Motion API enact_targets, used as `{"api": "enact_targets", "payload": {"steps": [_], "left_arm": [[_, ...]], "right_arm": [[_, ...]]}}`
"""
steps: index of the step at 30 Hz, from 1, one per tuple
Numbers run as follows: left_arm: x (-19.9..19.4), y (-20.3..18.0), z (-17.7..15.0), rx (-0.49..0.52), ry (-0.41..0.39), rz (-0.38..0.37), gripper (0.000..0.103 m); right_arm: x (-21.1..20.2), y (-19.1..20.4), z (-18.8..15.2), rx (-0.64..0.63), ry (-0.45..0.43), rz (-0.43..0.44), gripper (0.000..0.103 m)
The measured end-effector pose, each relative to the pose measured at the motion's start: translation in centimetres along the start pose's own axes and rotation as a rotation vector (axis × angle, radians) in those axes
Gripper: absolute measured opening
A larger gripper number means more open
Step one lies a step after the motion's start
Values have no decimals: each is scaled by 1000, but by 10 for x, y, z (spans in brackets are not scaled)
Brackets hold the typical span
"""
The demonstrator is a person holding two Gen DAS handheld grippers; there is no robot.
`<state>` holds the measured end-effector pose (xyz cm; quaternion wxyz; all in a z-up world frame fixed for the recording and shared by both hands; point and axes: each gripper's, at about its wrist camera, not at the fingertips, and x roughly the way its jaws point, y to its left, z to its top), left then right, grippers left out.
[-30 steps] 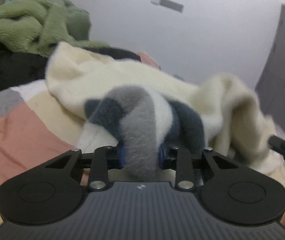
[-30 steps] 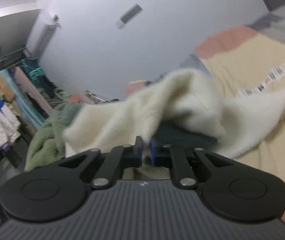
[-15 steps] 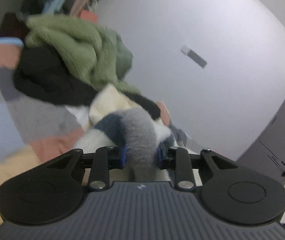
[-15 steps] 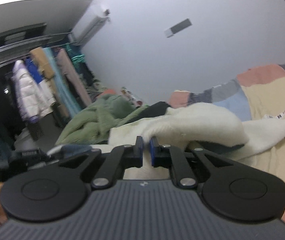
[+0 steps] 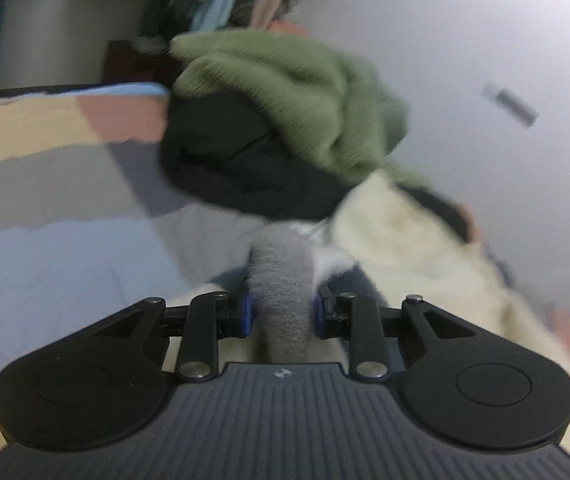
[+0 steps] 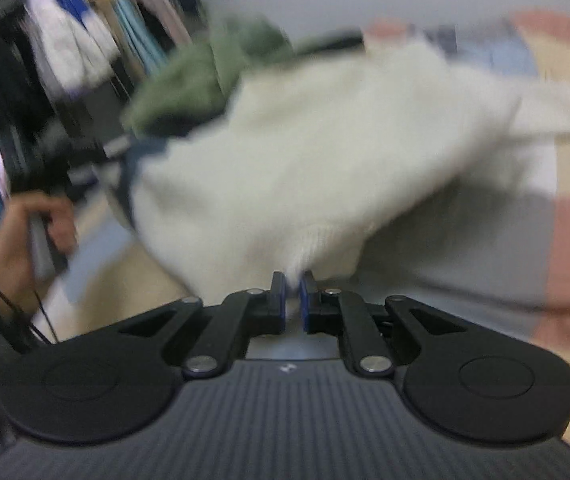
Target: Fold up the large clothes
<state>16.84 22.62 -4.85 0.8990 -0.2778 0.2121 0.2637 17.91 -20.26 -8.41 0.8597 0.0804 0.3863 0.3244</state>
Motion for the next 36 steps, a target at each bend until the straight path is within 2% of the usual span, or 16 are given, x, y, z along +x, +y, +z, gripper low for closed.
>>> {"api": "enact_targets", "payload": {"steps": [3, 5, 6, 7, 8, 9, 10, 11, 12, 13, 17, 20, 23, 26, 28, 36], "left_arm": [[16, -5, -6, 21, 42, 39, 33], [15, -12, -5, 55, 36, 55, 35], [10, -14, -5, 61, 35, 58, 39], [10, -13, -3, 62, 39, 59, 44], [6, -12, -3, 55, 48, 57, 58], [2, -8, -4, 35, 58, 47, 72], [1, -8, -5, 10, 72, 40, 77], [-3, -6, -6, -15, 85, 33, 80], [-9, -3, -8, -42, 97, 25, 82], [-13, -5, -10, -47, 104, 16, 83], [-37, -21, -17, -14, 127, -54, 84], [-64, -32, -29, 19, 110, -100, 86], [-85, -42, -47, 62, 132, -170, 86], [-91, -47, -69, 89, 193, -229, 86], [-85, -50, -84, 88, 265, -253, 86], [-22, -49, -131, -80, 602, -308, 85]], "right_arm": [[21, -12, -3, 69, 79, -36, 13], [26, -15, -4, 86, 97, -60, 13], [25, -15, -5, 91, 96, -63, 13], [22, -16, -5, 99, 94, -61, 13], [18, -16, -5, 107, 89, -60, 15], [14, -15, -5, 111, 83, -60, 21], [11, -14, -7, 114, 74, -57, 26], [5, -14, -7, 117, 60, -47, 39], [4, -16, -6, 122, 49, -36, 53], [3, -16, -6, 130, 38, -21, 58], [-6, -19, -3, 158, 2, 5, 59], [-15, -27, 0, 222, -52, 26, 59], [-27, -36, 5, 284, -113, 31, 59], [-30, -50, 13, 351, -161, 15, 60], [-21, -59, 21, 376, -162, -8, 60], [30, -98, 36, 495, -133, 8, 59]]}}
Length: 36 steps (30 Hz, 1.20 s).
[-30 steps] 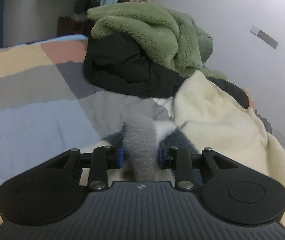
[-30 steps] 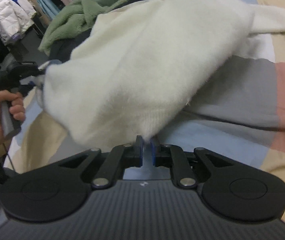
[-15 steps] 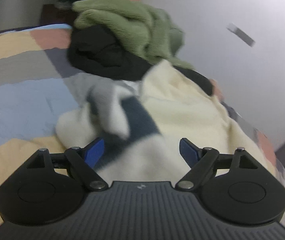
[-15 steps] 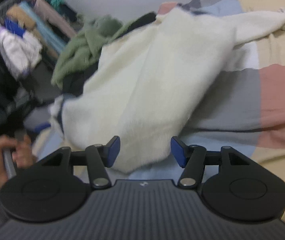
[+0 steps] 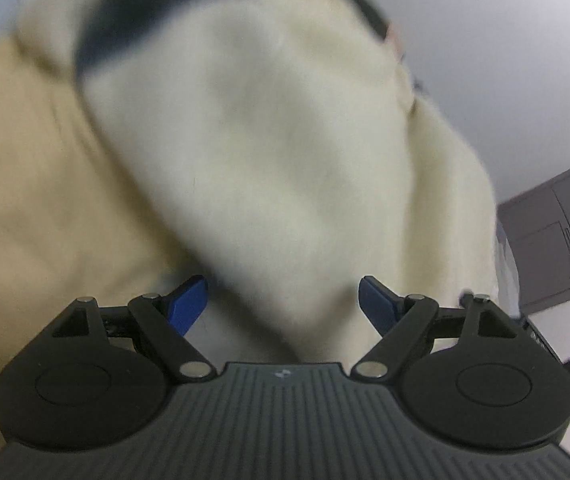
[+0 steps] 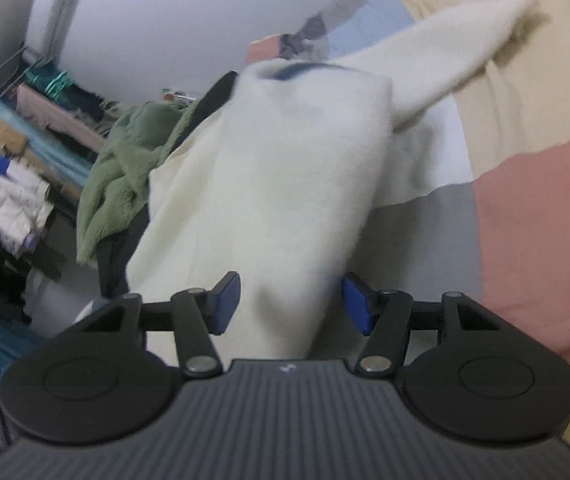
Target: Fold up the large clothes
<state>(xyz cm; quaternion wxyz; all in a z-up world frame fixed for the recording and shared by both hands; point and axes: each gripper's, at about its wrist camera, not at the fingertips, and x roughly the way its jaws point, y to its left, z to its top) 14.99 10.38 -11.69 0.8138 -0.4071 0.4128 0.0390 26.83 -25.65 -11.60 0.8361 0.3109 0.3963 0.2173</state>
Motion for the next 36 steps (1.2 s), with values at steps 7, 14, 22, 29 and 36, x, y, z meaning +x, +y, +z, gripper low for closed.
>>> {"api": "enact_targets", "payload": {"steps": [7, 14, 22, 29, 36], "left_arm": [[12, 2, 9, -62, -4, -79, 83], [12, 3, 16, -89, -65, -58, 49], [-18, 17, 26, -152, -157, -79, 13], [-50, 18, 19, -124, -236, -94, 12], [-64, 23, 15, -108, -249, -83, 12]], "right_arm": [[34, 2, -7, -44, -4, -10, 59], [33, 2, -4, 5, -3, 123, 60], [-2, 18, -1, 34, -81, 336, 60], [-51, 34, -5, -5, -146, 409, 60], [-56, 39, -15, -38, -96, 309, 59]]}}
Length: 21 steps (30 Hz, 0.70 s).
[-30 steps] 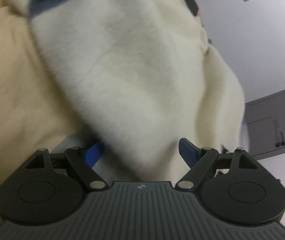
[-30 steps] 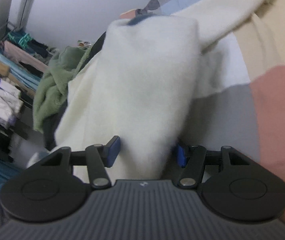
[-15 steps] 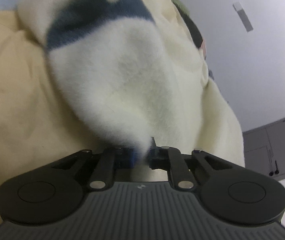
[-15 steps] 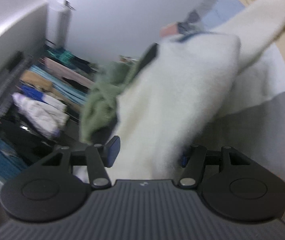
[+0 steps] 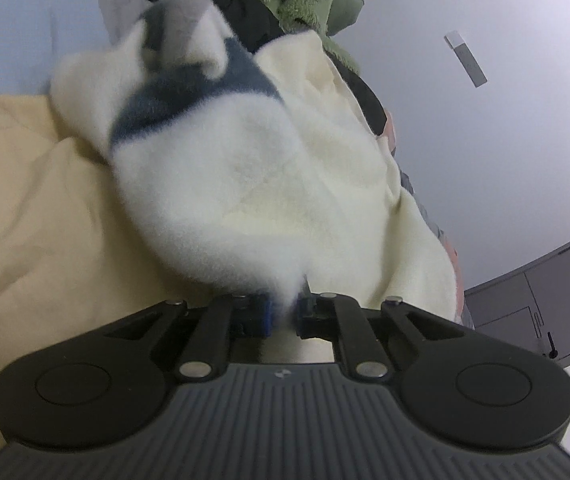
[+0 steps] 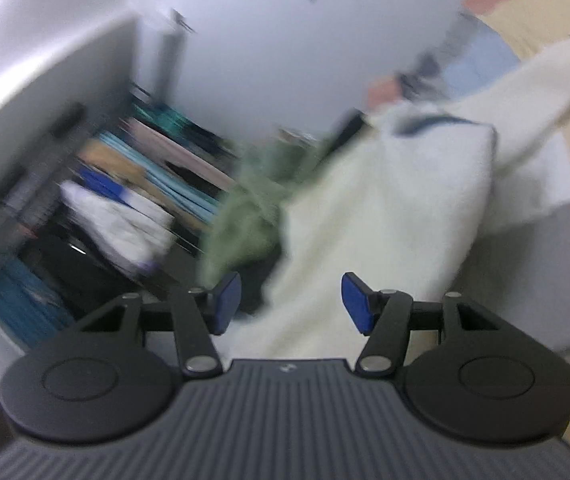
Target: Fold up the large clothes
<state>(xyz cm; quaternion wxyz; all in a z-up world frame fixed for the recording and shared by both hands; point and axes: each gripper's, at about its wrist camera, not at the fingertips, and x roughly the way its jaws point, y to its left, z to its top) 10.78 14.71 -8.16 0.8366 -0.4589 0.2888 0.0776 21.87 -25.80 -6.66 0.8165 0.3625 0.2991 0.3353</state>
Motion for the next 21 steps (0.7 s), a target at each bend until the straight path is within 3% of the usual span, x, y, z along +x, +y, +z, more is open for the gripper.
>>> {"api": "enact_targets", "payload": {"steps": [5, 7, 16, 21], "left_arm": [[8, -4, 2, 3, 10, 13, 12], [10, -3, 4, -5, 14, 17, 12], [18, 1, 13, -35, 10, 38, 12], [21, 2, 19, -44, -1, 39, 12]], "right_arm": [[29, -8, -11, -92, 143, -322, 60], [32, -5, -15, -137, 164, -401, 60], [36, -29, -5, 6, 127, -364, 64], [54, -42, -5, 78, 130, -213, 64]]}}
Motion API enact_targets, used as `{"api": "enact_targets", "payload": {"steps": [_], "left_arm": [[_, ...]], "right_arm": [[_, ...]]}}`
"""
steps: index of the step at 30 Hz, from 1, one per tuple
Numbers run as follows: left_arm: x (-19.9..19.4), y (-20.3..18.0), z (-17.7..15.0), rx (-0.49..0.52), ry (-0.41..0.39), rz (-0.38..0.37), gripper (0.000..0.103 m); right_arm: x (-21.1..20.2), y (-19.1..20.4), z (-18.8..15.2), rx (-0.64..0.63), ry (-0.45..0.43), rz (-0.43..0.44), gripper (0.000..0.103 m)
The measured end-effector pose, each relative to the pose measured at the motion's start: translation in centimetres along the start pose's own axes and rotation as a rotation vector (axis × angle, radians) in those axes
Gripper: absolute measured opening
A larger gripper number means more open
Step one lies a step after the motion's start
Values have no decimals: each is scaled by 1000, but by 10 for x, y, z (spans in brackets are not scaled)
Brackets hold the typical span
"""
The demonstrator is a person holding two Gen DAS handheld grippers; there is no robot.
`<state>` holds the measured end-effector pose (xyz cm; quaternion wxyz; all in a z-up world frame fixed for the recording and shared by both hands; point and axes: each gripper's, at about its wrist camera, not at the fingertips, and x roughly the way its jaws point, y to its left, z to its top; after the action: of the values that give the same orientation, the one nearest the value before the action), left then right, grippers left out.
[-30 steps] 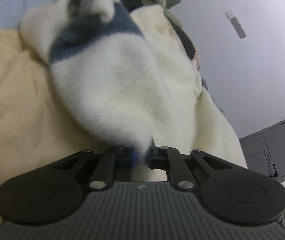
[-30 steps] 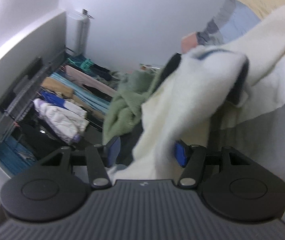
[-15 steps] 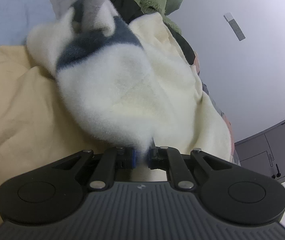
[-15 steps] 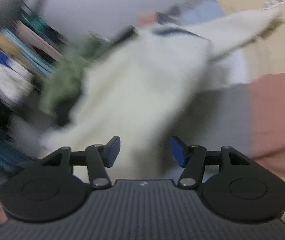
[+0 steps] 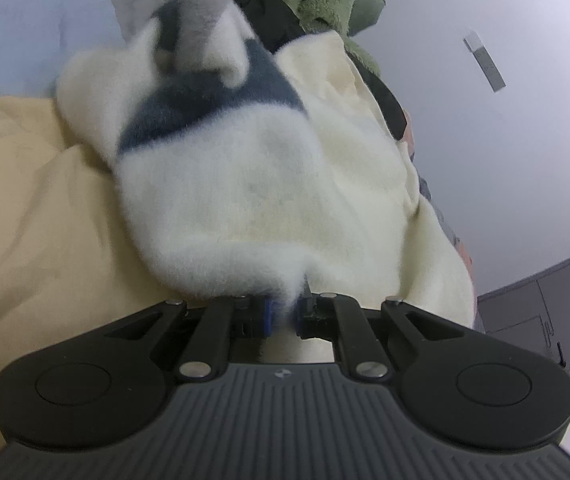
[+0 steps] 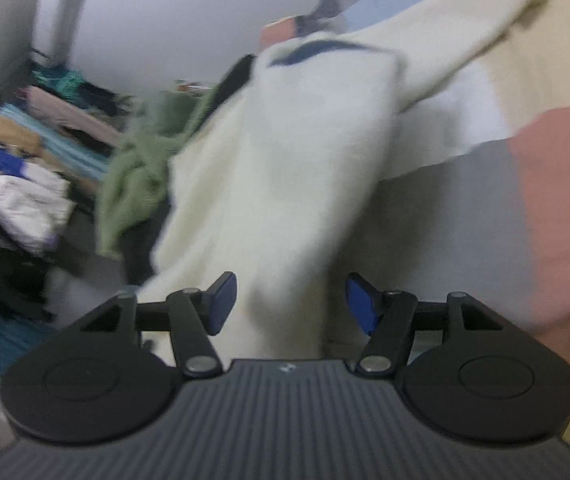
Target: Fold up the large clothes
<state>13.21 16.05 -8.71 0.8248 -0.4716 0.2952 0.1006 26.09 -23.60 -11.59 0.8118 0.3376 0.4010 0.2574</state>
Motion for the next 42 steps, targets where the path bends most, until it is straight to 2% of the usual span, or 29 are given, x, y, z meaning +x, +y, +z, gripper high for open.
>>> {"api": "enact_targets", "payload": {"steps": [4, 6, 8, 9, 13, 15, 18, 24, 27, 33, 35, 39, 42], "left_arm": [[-2, -1, 2, 22, -6, -9, 12], [-8, -3, 0, 29, -28, -24, 12], [-18, -6, -2, 43, -60, -57, 12], [-24, -9, -2, 50, -71, -82, 12], [-71, -20, 0, 81, -133, -230, 11], [-98, -23, 7, 92, -151, -319, 11], [-142, -32, 14, 135, -189, -426, 11], [-224, -75, 30, 239, -265, -564, 11], [-263, -105, 44, 282, -309, -612, 11], [-358, -173, 78, 452, -414, -701, 12], [-381, -197, 88, 481, -441, -719, 12], [-394, -248, 113, 537, -493, -724, 12], [-376, -272, 122, 576, -505, -665, 12]], "right_arm": [[30, 0, 6, -51, -13, -25, 60], [39, 2, 4, -116, -9, -35, 27], [35, 10, 2, -166, -12, -38, 14], [27, 17, 1, -201, -39, -18, 13], [-35, 58, -9, -336, -220, 90, 12], [-66, 75, -18, -379, -282, 125, 12], [-109, 108, -33, -517, -381, 76, 12], [-185, 176, -23, -588, -498, 96, 12], [-218, 218, -10, -626, -540, 116, 12], [-282, 301, 16, -684, -638, 180, 12], [-303, 329, 25, -719, -684, 196, 12], [-320, 371, 52, -763, -745, 196, 12], [-309, 385, 77, -778, -762, 152, 12]]}}
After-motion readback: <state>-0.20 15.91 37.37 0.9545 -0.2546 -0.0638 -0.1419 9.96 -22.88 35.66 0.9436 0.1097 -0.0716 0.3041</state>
